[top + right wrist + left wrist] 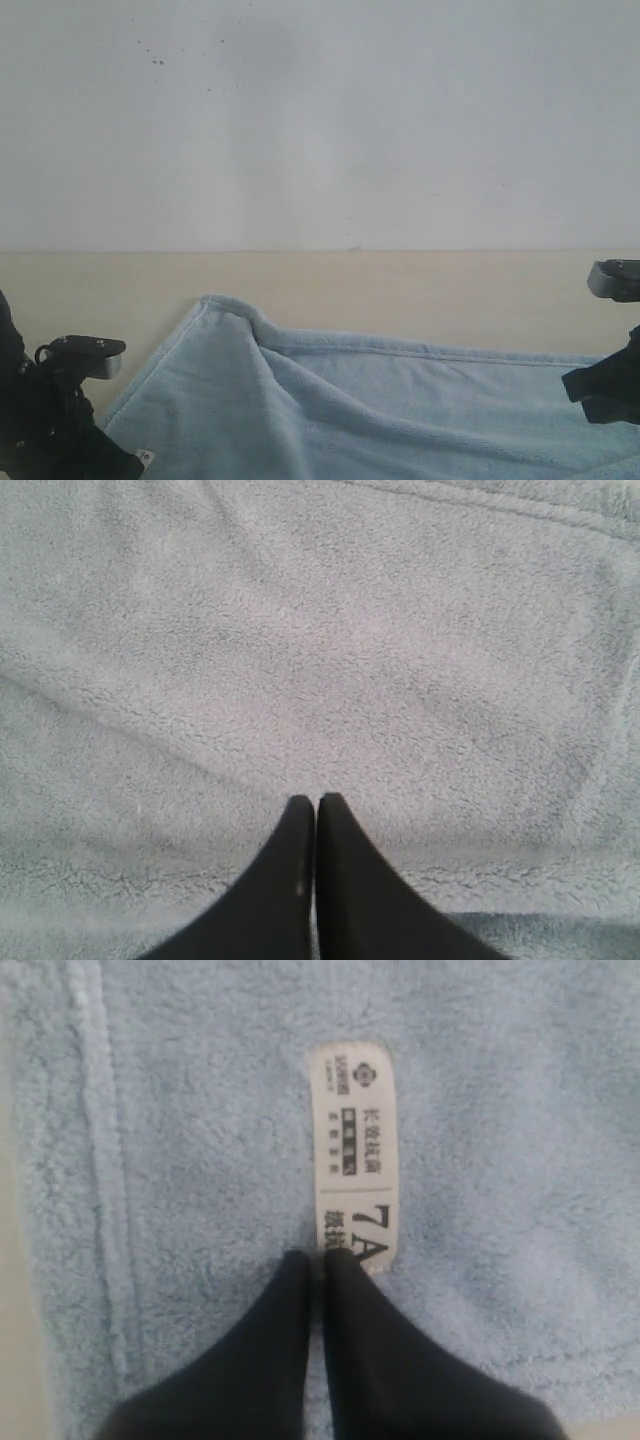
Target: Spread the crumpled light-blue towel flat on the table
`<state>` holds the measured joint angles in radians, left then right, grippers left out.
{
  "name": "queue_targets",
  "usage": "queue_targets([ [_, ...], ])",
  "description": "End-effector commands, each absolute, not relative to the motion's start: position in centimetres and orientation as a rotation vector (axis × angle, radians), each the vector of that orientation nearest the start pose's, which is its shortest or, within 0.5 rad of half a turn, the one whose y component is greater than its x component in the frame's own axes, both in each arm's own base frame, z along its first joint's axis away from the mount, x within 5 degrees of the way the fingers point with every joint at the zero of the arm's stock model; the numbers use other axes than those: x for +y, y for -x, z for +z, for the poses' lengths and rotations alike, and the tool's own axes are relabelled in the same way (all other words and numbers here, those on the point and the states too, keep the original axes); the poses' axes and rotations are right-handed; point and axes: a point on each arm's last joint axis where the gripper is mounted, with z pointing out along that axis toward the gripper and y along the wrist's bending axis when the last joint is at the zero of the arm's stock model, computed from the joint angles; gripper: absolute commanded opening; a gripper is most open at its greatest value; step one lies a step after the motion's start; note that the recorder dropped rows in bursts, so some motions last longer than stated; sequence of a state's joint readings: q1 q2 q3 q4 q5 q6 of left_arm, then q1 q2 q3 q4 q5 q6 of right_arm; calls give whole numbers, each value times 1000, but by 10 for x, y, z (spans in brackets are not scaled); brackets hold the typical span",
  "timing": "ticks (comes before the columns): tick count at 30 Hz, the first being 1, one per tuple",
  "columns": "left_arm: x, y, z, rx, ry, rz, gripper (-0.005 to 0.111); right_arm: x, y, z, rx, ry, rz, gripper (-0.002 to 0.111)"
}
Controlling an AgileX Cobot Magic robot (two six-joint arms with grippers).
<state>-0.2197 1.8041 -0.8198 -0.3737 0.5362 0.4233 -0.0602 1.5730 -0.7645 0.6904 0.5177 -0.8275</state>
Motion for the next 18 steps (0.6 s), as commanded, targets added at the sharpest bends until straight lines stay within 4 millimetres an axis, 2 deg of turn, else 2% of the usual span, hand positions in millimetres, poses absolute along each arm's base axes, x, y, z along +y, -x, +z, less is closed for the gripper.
queue_targets([
  [1,-77,-272,112,2971,-511,-281,5,13,-278,179,2634,287,357,0],
  [4,-68,-265,108,3039,-518,-161,5,13,-278,179,2633,286,355,0],
  [5,-58,-260,105,3084,-513,-13,5,12,-278,179,2632,285,354,0],
  [6,-54,-257,103,3103,-511,59,5,12,-278,179,2632,285,354,0],
  [7,-41,-253,102,3135,-474,262,5,13,-278,179,2631,280,357,0],
  [8,-36,-251,103,3141,-445,351,5,13,-278,180,2630,278,358,0],
  [9,-25,-248,104,3137,-347,542,5,13,-278,180,2630,278,358,0],
  [11,-19,-242,107,3119,-309,619,5,13,-278,180,2629,278,357,0],
  [14,-17,-231,111,3098,-260,614,5,13,-278,180,2634,251,364,0],
  [18,-14,-233,122,3000,-98,630,5,13,-278,179,2638,250,370,0],
])
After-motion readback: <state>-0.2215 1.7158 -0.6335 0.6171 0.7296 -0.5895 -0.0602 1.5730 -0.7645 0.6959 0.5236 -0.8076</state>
